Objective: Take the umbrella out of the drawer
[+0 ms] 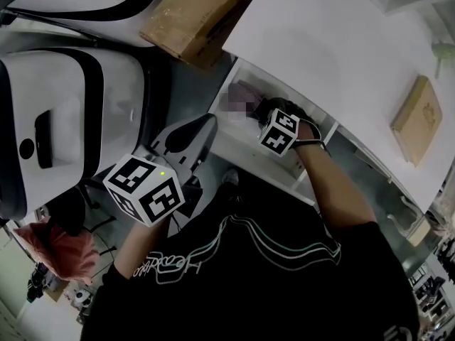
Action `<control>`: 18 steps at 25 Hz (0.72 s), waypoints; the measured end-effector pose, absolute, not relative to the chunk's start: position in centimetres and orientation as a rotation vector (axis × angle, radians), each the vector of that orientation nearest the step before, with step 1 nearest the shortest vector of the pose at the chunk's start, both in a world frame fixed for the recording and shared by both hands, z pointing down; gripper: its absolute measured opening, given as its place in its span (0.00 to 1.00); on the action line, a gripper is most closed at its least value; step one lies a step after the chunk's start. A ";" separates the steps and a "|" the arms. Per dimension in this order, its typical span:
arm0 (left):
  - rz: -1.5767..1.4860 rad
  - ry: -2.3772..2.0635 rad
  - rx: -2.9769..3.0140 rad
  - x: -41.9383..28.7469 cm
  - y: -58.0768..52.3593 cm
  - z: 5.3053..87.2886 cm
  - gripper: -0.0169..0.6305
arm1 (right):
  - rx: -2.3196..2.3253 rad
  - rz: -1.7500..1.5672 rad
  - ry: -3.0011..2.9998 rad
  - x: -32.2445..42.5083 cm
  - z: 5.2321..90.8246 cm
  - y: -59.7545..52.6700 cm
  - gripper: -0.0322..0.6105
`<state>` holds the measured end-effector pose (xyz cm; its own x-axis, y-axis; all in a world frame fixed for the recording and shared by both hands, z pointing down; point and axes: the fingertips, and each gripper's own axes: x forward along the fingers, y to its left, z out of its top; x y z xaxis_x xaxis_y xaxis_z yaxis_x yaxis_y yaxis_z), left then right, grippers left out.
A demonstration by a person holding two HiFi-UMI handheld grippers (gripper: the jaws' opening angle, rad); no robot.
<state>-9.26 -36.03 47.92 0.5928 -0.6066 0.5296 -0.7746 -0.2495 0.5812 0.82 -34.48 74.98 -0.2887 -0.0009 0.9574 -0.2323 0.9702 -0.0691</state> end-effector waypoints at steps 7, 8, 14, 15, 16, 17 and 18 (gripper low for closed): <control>0.230 -1.112 1.943 -10.3 -36.3 48.4 0.06 | 0.172 0.273 -1.847 0.8 75.9 -34.5 0.42; 0.225 -1.112 1.944 -10.4 -36.3 48.5 0.06 | 0.178 0.273 -1.849 0.7 75.9 -34.5 0.42; 0.215 -1.101 1.935 -10.3 -36.0 48.6 0.06 | 0.203 0.271 -1.830 0.8 75.8 -34.6 0.42; 0.210 -1.099 1.936 -10.3 -35.9 48.7 0.06 | 0.206 0.269 -1.831 0.8 75.8 -34.6 0.42; 0.209 -1.099 1.938 -10.3 -35.9 48.6 0.06 | 0.209 0.267 -1.832 0.7 75.7 -34.6 0.42; 0.212 -1.099 1.937 -10.3 -35.9 48.6 0.06 | 0.213 0.264 -1.832 0.7 75.7 -34.6 0.41; 0.216 -1.101 1.934 -10.2 -35.8 48.5 0.06 | 0.217 0.263 -1.831 0.7 75.7 -34.6 0.41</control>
<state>-10.23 -35.78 48.54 0.5930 -0.6126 0.5226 -0.7647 -0.2251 0.6038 0.74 -34.58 75.67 -0.2700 -0.0124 0.9628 -0.2830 0.9568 -0.0670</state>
